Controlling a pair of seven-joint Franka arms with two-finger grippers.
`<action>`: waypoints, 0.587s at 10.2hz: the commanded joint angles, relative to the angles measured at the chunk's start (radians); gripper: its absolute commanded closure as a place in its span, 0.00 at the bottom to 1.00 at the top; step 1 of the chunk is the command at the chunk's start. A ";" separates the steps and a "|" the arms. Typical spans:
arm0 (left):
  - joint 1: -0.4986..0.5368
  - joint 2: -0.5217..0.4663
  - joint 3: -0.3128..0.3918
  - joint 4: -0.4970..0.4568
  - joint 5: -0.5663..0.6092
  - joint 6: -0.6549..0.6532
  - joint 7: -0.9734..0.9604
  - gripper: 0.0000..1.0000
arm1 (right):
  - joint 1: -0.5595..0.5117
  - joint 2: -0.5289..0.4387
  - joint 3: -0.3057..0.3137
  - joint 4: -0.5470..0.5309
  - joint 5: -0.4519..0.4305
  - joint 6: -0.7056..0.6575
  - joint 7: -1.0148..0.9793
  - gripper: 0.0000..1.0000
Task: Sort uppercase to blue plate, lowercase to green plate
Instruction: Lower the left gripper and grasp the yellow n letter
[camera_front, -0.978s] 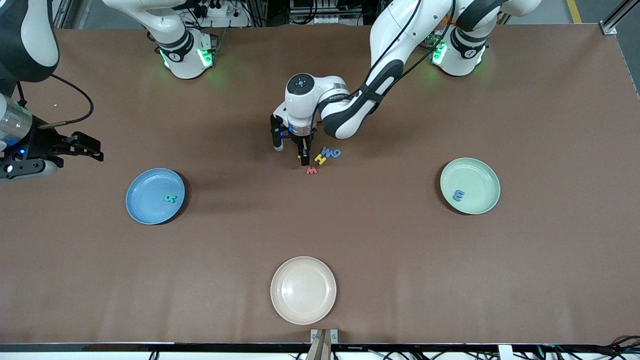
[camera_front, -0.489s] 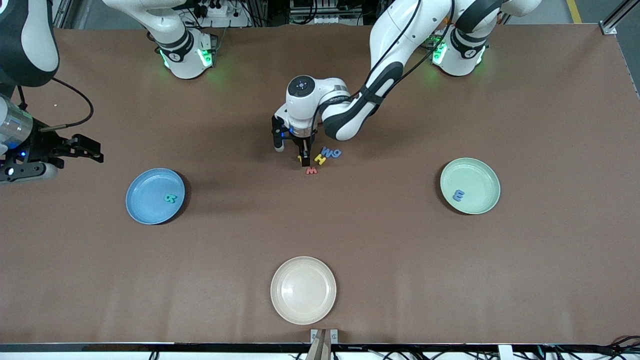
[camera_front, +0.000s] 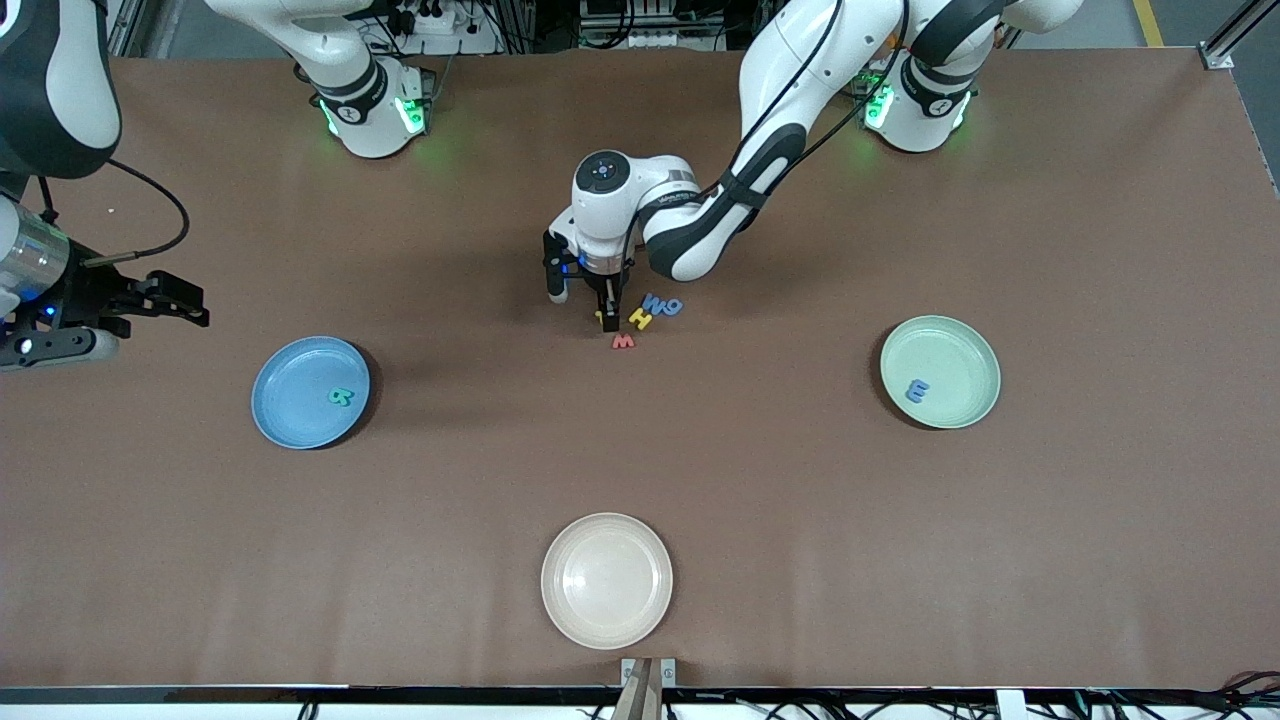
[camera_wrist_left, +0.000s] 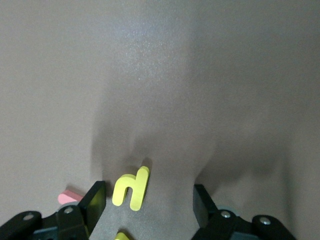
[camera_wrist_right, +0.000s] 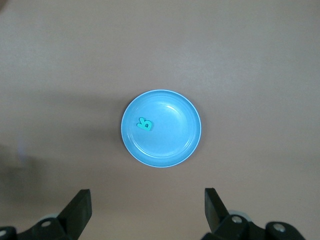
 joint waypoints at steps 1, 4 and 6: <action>0.019 0.031 -0.001 0.010 0.028 0.047 0.005 0.22 | -0.014 0.011 0.010 0.021 0.004 -0.013 0.013 0.00; 0.032 0.038 0.007 0.012 0.027 0.079 0.005 0.23 | -0.014 0.011 0.010 0.021 0.004 -0.015 0.014 0.00; 0.035 0.040 0.007 0.010 0.021 0.087 0.005 0.30 | -0.014 0.011 0.010 0.028 0.004 -0.015 0.013 0.00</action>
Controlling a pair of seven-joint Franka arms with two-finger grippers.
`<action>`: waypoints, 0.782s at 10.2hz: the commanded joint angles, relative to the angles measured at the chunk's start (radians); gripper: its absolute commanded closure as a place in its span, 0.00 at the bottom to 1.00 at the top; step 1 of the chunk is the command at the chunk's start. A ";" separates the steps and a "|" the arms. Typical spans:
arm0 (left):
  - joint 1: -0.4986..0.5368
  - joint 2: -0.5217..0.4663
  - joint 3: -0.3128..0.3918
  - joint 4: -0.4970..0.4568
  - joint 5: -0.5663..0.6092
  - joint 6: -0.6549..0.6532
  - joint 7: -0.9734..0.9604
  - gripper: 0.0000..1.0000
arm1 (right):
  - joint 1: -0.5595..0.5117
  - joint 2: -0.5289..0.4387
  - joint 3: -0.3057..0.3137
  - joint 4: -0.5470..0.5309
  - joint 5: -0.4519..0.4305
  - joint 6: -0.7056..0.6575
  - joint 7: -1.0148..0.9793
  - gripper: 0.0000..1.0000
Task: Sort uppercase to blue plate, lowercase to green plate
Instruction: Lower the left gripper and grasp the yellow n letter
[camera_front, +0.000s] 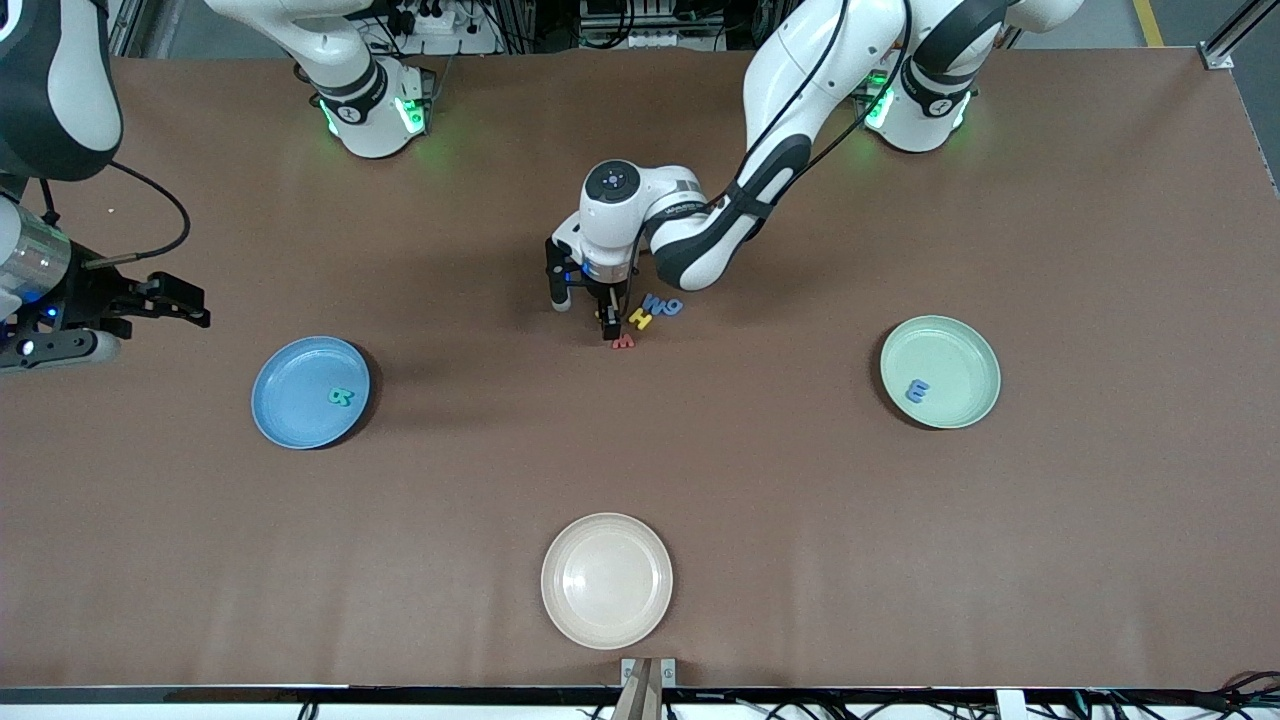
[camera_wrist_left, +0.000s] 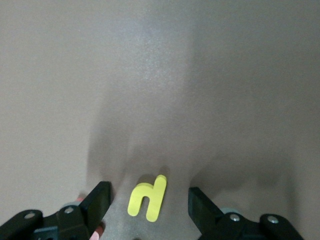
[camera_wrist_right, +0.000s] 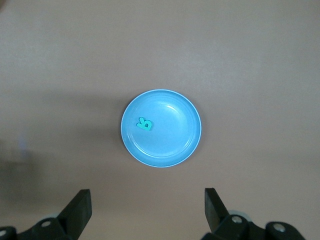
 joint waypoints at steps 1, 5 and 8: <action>0.011 0.023 0.003 0.010 0.019 0.023 0.003 0.42 | -0.014 0.018 0.010 0.030 0.004 -0.015 0.011 0.00; 0.019 0.014 -0.001 0.010 0.013 0.023 -0.012 0.88 | -0.013 0.018 0.010 0.033 0.004 -0.015 0.011 0.00; 0.040 -0.004 -0.007 0.012 0.005 0.023 -0.007 0.92 | -0.013 0.018 0.010 0.034 0.004 -0.015 0.011 0.00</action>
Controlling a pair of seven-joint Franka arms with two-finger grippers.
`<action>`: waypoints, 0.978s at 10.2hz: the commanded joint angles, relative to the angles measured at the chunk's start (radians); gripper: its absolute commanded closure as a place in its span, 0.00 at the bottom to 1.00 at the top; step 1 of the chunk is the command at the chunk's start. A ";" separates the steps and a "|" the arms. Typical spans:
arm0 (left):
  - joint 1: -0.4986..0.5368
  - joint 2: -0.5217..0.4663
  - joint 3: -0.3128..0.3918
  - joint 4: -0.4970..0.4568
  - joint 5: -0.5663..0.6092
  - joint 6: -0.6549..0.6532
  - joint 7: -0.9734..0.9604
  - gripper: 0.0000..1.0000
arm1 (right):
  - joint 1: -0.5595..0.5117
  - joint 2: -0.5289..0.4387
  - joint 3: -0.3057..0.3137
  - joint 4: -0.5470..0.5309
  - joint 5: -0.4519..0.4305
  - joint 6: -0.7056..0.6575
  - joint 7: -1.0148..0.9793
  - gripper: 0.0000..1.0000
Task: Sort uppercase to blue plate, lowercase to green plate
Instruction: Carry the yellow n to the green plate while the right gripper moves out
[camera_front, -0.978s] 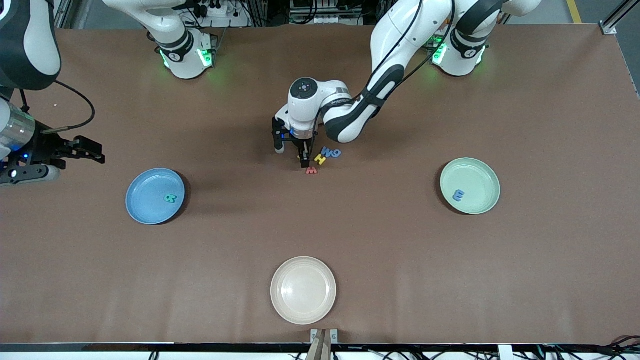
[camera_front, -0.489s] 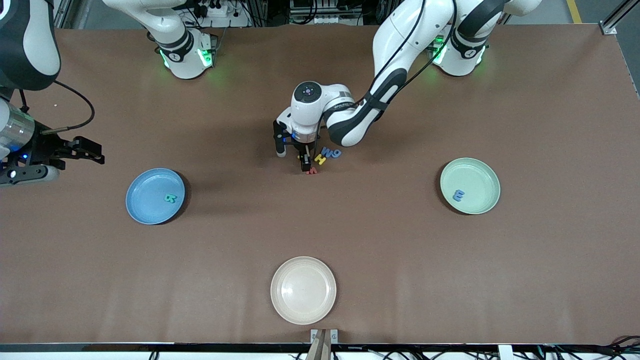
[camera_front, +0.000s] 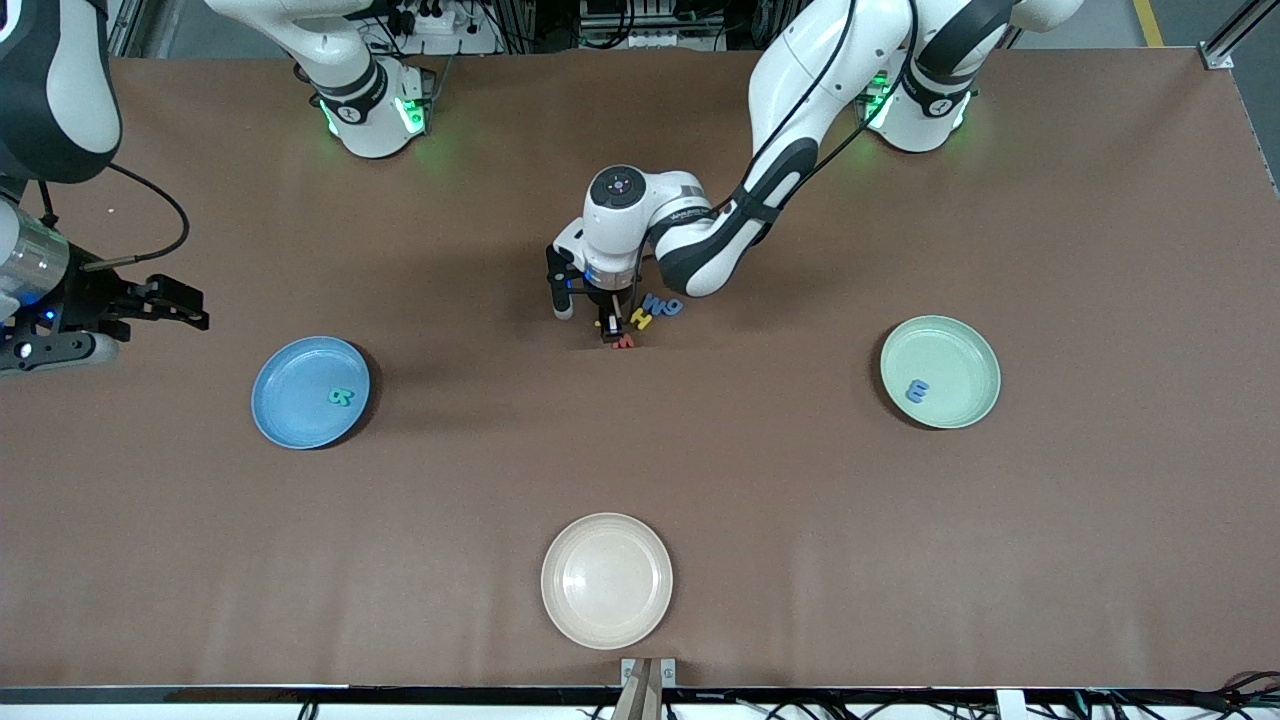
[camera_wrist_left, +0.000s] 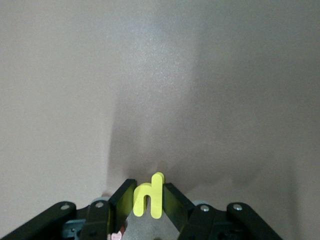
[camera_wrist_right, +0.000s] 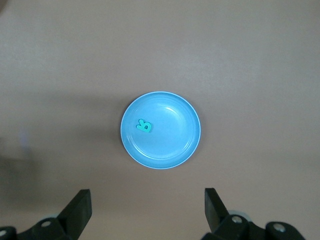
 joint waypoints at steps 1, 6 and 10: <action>0.027 -0.010 -0.007 -0.002 -0.008 0.006 -0.004 0.96 | -0.013 0.010 0.009 0.021 0.004 -0.016 0.011 0.00; 0.131 -0.090 -0.084 0.001 -0.051 -0.168 0.005 1.00 | -0.013 0.010 0.009 0.023 0.002 -0.032 0.011 0.00; 0.284 -0.196 -0.104 -0.025 -0.100 -0.369 0.057 1.00 | -0.003 0.010 0.009 0.024 0.004 -0.029 0.014 0.00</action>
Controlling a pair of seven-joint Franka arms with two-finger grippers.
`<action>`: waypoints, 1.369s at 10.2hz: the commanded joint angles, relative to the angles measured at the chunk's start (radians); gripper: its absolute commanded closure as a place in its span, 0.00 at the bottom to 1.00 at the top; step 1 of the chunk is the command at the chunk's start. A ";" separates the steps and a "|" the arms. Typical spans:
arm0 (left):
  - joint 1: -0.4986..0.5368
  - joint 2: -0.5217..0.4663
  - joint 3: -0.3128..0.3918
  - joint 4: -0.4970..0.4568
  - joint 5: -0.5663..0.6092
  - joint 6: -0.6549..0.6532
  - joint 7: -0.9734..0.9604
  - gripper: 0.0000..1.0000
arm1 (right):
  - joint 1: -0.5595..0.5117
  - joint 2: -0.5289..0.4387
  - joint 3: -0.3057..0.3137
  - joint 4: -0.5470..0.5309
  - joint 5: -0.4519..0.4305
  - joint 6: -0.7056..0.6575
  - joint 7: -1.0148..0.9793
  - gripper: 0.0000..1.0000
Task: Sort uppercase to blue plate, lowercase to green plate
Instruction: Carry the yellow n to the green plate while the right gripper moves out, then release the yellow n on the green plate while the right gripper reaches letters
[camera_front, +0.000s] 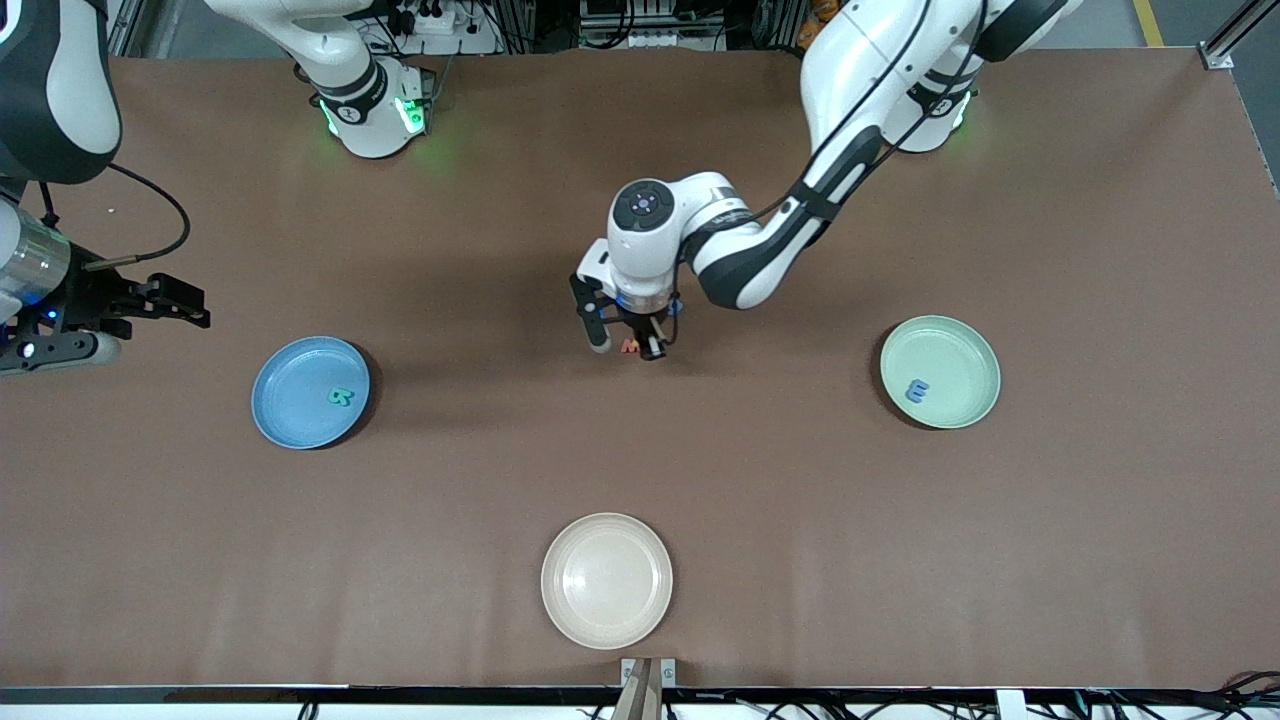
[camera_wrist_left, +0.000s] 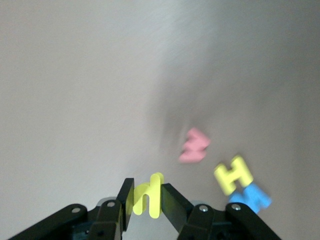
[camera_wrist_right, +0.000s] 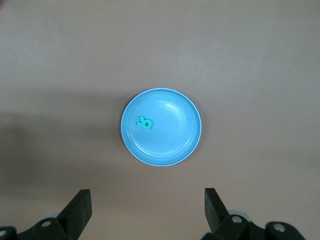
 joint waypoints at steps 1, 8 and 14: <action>0.132 -0.096 -0.015 -0.065 -0.067 -0.106 0.043 1.00 | 0.015 0.011 0.012 0.025 0.004 -0.011 0.057 0.00; 0.573 -0.207 -0.086 -0.281 -0.076 -0.185 0.098 1.00 | 0.229 0.076 0.105 0.030 0.005 0.053 0.567 0.00; 0.783 -0.199 -0.095 -0.306 -0.068 -0.239 0.230 1.00 | 0.393 0.172 0.200 -0.013 0.005 0.155 1.029 0.00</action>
